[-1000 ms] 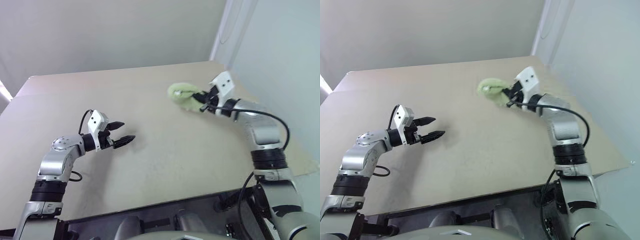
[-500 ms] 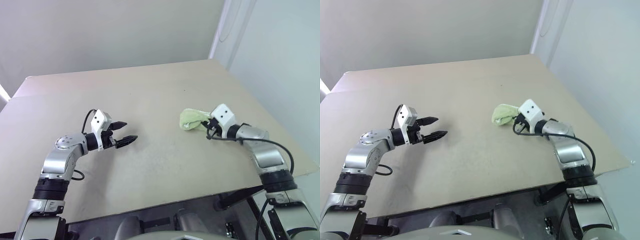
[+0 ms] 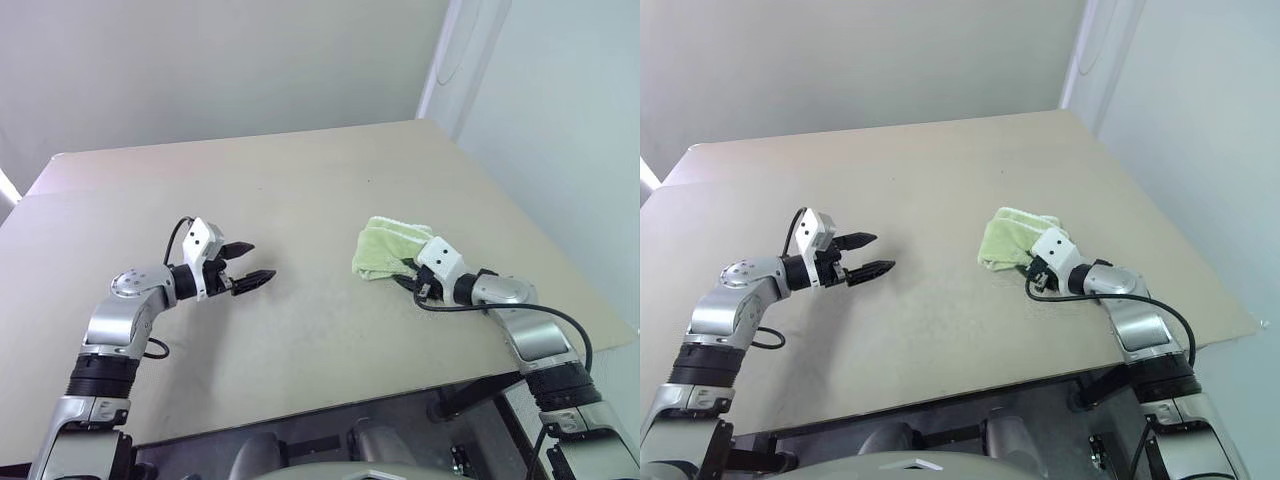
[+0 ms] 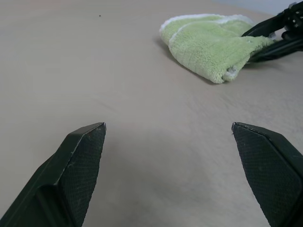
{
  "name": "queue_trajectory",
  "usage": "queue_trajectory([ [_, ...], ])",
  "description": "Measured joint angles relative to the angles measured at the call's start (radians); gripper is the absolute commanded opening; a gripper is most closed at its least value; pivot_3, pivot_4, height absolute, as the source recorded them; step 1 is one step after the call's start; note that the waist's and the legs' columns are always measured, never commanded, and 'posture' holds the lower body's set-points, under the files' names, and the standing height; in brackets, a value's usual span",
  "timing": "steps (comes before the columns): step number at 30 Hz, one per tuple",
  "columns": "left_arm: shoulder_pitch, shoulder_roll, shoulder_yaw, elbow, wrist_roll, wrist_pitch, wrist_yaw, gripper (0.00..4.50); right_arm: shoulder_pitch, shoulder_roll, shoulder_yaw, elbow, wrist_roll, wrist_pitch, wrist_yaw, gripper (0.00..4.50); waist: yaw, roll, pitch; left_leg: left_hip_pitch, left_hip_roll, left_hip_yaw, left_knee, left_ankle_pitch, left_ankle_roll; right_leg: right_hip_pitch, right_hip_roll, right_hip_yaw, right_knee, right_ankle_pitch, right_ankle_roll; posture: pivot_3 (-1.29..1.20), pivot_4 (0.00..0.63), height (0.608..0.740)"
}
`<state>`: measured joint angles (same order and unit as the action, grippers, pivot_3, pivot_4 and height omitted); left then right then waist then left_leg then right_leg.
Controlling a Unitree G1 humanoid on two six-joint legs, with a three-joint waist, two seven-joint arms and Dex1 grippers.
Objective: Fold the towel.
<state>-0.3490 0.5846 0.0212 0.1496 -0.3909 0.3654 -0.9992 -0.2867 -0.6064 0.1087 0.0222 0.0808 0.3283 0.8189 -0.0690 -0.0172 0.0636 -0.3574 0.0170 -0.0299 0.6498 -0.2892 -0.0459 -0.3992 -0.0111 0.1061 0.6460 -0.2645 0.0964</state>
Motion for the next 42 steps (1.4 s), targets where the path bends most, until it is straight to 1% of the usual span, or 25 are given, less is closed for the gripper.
queue_trajectory([
  [1, 0.000, 0.000, 0.000, 0.001, 0.001, 0.000, 0.000, 4.50, 0.001, -0.002, -0.002, -0.011, 0.010, 0.008, 0.008, 3.32, 0.000, 0.000, 0.000, 0.000, 0.000, 0.000, 0.000, 0.000, 0.000, 0.000, 0.000, 0.000, 0.000, 0.000, 0.000, 0.00, 0.000, 0.740],
  [2, 0.000, 0.000, 0.000, 0.005, 0.004, 0.000, -0.001, 4.50, 0.001, -0.001, -0.008, -0.025, 0.028, 0.023, 0.013, 3.76, -0.001, 0.000, 0.000, 0.000, 0.000, 0.000, 0.000, 0.000, 0.000, 0.000, 0.000, 0.000, 0.000, 0.000, 0.000, 0.00, 0.000, 0.740],
  [3, 0.000, 0.000, 0.000, 0.007, 0.007, 0.000, -0.001, 4.50, 0.001, 0.001, -0.021, -0.030, 0.050, 0.042, 0.014, 4.06, -0.001, 0.000, 0.000, 0.000, 0.000, 0.000, 0.000, 0.000, 0.000, 0.000, 0.000, 0.000, 0.000, 0.000, 0.000, 0.00, 0.000, 0.740],
  [5, 0.000, 0.000, 0.000, 0.009, 0.009, -0.001, -0.001, 4.50, -0.007, 0.024, -0.080, -0.044, 0.137, 0.116, 0.018, 4.06, 0.000, 0.000, 0.000, 0.000, 0.000, 0.000, 0.000, 0.000, 0.000, 0.000, 0.000, 0.000, 0.000, 0.000, 0.000, 0.00, 0.000, 0.740],
  [8, -0.001, 0.000, 0.000, 0.009, 0.010, -0.001, -0.001, 4.50, -0.056, 0.063, -0.153, -0.073, 0.251, 0.202, 0.003, 4.06, -0.002, 0.000, 0.000, 0.000, 0.000, 0.000, 0.000, 0.000, 0.000, 0.000, 0.000, 0.000, 0.001, 0.000, 0.000, 0.00, 0.000, 0.740],
  [10, 0.000, 0.001, 0.000, 0.009, 0.010, -0.001, -0.002, 4.50, -0.110, 0.110, -0.190, -0.066, 0.291, 0.244, -0.042, 4.06, -0.002, 0.000, 0.000, 0.001, 0.000, 0.000, 0.000, 0.000, 0.000, 0.000, 0.000, 0.000, 0.001, 0.000, 0.000, 0.00, 0.000, 0.740],
  [12, 0.000, 0.002, 0.000, 0.009, 0.010, -0.001, -0.002, 4.50, -0.171, 0.174, -0.219, -0.016, 0.317, 0.269, -0.102, 4.06, -0.002, 0.000, 0.000, 0.001, 0.000, 0.000, 0.000, 0.000, 0.000, 0.000, 0.001, 0.000, 0.001, 0.001, 0.000, 0.00, 0.000, 0.740],
  [14, -0.001, 0.003, 0.001, 0.008, 0.009, 0.000, -0.002, 4.50, -0.199, 0.217, -0.232, 0.034, 0.321, 0.267, -0.142, 4.06, -0.001, 0.000, 0.000, 0.000, 0.000, 0.000, 0.000, 0.000, 0.000, 0.000, 0.000, 0.000, 0.001, 0.001, 0.000, 0.00, 0.000, 0.740],
  [18, 0.001, 0.009, 0.004, 0.008, 0.009, 0.001, -0.002, 4.50, -0.213, 0.258, -0.209, 0.192, 0.263, 0.198, -0.208, 4.06, -0.001, 0.000, 0.000, -0.002, 0.000, 0.000, 0.000, 0.000, 0.000, 0.000, -0.001, 0.000, -0.001, 0.001, 0.002, 0.00, 0.000, 0.740],
  [23, 0.016, 0.014, 0.007, -0.005, 0.008, 0.001, 0.002, 4.50, -0.219, 0.288, -0.115, 0.439, 0.116, 0.015, -0.264, 4.06, -0.006, 0.000, 0.000, 0.000, 0.000, 0.000, -0.001, 0.000, 0.000, -0.001, 0.000, 0.000, 0.000, 0.001, 0.002, 0.00, 0.000, 0.740],
  [25, 0.030, 0.014, 0.007, -0.015, 0.008, 0.004, 0.006, 4.50, -0.246, 0.305, -0.094, 0.521, 0.074, -0.069, -0.284, 4.06, -0.010, -0.001, -0.001, 0.002, 0.000, 0.000, -0.001, 0.000, 0.000, 0.001, 0.000, 0.000, 0.001, 0.001, 0.001, 0.00, 0.000, 0.740],
  [29, 0.036, 0.015, 0.014, -0.036, 0.007, 0.017, 0.017, 4.50, -0.268, 0.318, -0.075, 0.606, 0.032, -0.163, -0.302, 4.06, -0.019, -0.004, -0.003, 0.006, 0.000, 0.000, 0.003, 0.000, 0.000, 0.007, 0.000, 0.000, 0.001, 0.000, -0.002, 0.00, 0.000, 0.740],
  [33, 0.042, 0.016, 0.025, -0.048, 0.007, 0.024, 0.022, 4.50, -0.267, 0.326, -0.077, 0.607, 0.032, -0.172, -0.296, 4.06, -0.031, -0.005, -0.003, 0.007, 0.000, -0.001, 0.005, 0.000, 0.000, 0.010, 0.000, 0.000, 0.001, -0.001, 0.000, 0.00, 0.000, 0.740],
  [36, 0.046, 0.017, 0.033, -0.060, 0.003, 0.032, 0.023, 4.50, -0.246, 0.320, -0.093, 0.553, 0.062, -0.138, -0.265, 4.06, -0.030, -0.005, -0.003, 0.005, 0.000, -0.002, 0.003, 0.000, 0.000, 0.007, 0.000, 0.000, 0.001, 0.001, 0.001, 0.00, 0.000, 0.740],
  [39, 0.056, 0.020, 0.036, -0.066, -0.005, 0.042, 0.025, 4.50, -0.219, 0.308, -0.129, 0.468, 0.123, -0.070, -0.222, 4.06, -0.029, -0.004, -0.003, 0.001, 0.000, -0.002, 0.001, 0.000, 0.000, 0.003, 0.000, 0.000, 0.001, 0.002, 0.002, 0.00, 0.000, 0.740],
  [42, 0.057, 0.020, 0.040, -0.066, -0.014, 0.045, 0.027, 4.50, -0.206, 0.282, -0.187, 0.330, 0.231, 0.029, -0.165, 4.06, -0.027, -0.003, -0.002, 0.000, 0.000, -0.002, 0.000, 0.000, 0.000, 0.001, 0.000, 0.000, 0.001, 0.002, 0.002, 0.00, 0.000, 0.740],
])
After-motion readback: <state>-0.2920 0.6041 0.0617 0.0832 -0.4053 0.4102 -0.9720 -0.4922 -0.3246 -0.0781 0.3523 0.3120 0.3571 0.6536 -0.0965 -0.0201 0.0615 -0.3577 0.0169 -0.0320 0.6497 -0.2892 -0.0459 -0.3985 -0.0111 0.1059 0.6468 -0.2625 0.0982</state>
